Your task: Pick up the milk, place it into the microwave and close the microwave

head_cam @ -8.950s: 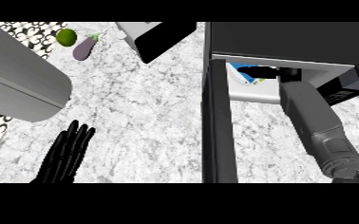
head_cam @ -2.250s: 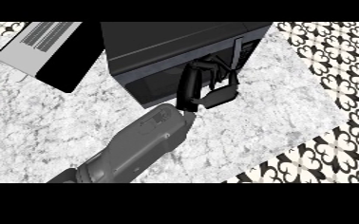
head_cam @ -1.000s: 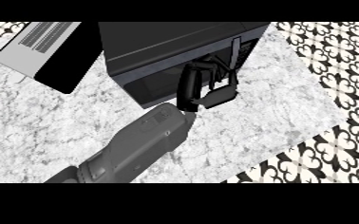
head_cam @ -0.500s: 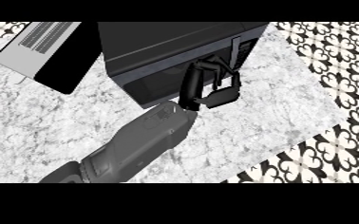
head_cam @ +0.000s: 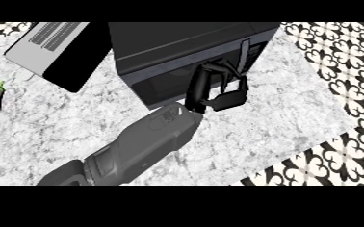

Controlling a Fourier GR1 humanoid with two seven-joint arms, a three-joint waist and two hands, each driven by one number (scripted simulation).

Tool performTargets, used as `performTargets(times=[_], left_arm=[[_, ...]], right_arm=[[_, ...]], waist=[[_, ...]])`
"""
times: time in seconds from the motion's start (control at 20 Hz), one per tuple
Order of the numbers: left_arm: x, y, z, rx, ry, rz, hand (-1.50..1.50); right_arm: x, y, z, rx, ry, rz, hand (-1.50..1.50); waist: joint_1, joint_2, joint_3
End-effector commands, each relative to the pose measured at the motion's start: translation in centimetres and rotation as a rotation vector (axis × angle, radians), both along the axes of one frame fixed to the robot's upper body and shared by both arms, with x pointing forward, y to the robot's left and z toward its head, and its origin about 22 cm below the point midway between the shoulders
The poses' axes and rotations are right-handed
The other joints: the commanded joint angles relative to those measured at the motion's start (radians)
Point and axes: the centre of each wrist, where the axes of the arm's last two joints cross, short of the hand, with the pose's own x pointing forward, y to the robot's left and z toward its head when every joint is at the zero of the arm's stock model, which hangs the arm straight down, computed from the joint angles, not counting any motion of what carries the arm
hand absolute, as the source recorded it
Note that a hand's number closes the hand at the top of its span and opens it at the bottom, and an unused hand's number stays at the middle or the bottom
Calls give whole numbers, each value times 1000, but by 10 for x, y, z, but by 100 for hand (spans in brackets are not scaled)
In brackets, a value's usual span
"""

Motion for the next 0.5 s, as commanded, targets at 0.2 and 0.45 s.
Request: performTargets(times=[0.2, 0.45], left_arm=[[13, 35, -37, 16, 186, 224, -150], [10, 35, -40, 15, 193, 218, -150]], right_arm=[[-9, -6, 5, 3, 8, -21, -150], [-13, -7, 6, -6, 31, -33, -150]], waist=[[56, -2, -6], [65, 0, -6]])
